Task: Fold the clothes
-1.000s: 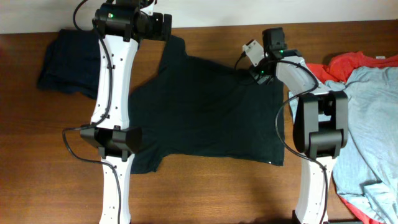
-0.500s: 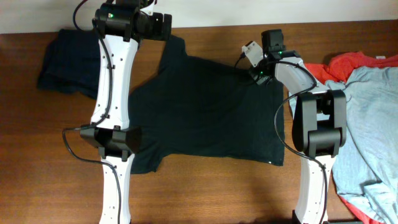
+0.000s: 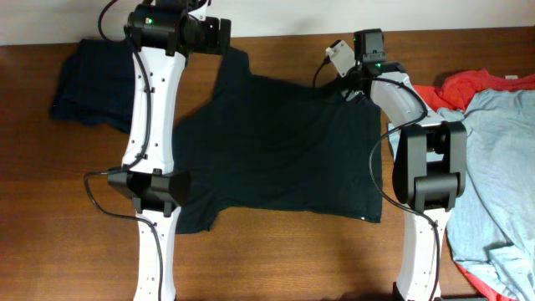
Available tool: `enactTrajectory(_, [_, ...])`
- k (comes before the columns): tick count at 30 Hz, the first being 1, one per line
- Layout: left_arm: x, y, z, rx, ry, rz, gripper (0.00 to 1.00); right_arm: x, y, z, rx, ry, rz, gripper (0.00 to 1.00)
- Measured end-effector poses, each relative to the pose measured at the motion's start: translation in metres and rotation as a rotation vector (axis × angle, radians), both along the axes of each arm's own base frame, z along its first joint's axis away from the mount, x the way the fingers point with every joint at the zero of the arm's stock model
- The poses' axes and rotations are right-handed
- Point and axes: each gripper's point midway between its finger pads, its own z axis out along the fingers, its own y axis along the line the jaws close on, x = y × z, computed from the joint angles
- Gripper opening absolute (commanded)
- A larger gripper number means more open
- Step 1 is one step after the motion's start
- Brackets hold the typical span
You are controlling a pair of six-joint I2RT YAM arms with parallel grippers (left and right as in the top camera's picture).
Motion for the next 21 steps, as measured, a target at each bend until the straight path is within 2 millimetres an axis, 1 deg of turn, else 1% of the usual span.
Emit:
enactTrajectory(1, [0.000, 0.000, 0.000, 0.000, 0.000, 0.000, 0.99, 0.003, 0.000, 0.000, 0.001, -0.012, 0.000, 0.09])
enactTrajectory(2, [0.000, 0.000, 0.000, 0.000, 0.000, 0.000, 0.99, 0.006, 0.000, 0.000, 0.003, -0.026, -0.001, 0.21])
enactTrajectory(4, [0.000, 0.000, 0.000, 0.000, -0.001, 0.000, 0.99, 0.012, 0.001, -0.002, 0.006, -0.046, -0.005, 0.33])
enactTrajectory(6, [0.000, 0.000, 0.000, 0.000, 0.000, 0.000, 0.99, 0.017, 0.001, -0.007, 0.006, -0.062, -0.004, 0.52])
enactTrajectory(7, [0.000, 0.000, 0.000, 0.000, 0.000, 0.000, 0.99, 0.019, 0.001, -0.011, 0.006, -0.067, -0.006, 0.63])
enactTrajectory(9, [0.000, 0.000, 0.000, 0.000, -0.001, 0.000, 0.99, 0.022, 0.000, -0.017, 0.002, -0.075, -0.006, 0.65])
enactTrajectory(13, [0.000, 0.000, 0.000, 0.000, 0.000, 0.000, 0.99, 0.025, -0.008, -0.017, -0.014, -0.083, -0.068, 0.65])
enactTrajectory(17, [0.000, 0.000, 0.000, 0.000, -0.001, 0.000, 0.99, 0.018, -0.016, -0.018, -0.016, -0.050, -0.144, 0.65])
enactTrajectory(19, [0.000, 0.000, 0.000, 0.000, -0.001, 0.000, 0.99, 0.010, -0.018, -0.013, 0.004, -0.022, -0.182, 0.65])
enactTrajectory(21, [0.000, 0.000, 0.000, 0.000, 0.000, 0.000, 0.99, 0.004, -0.017, -0.001, 0.029, -0.007, -0.205, 0.65])
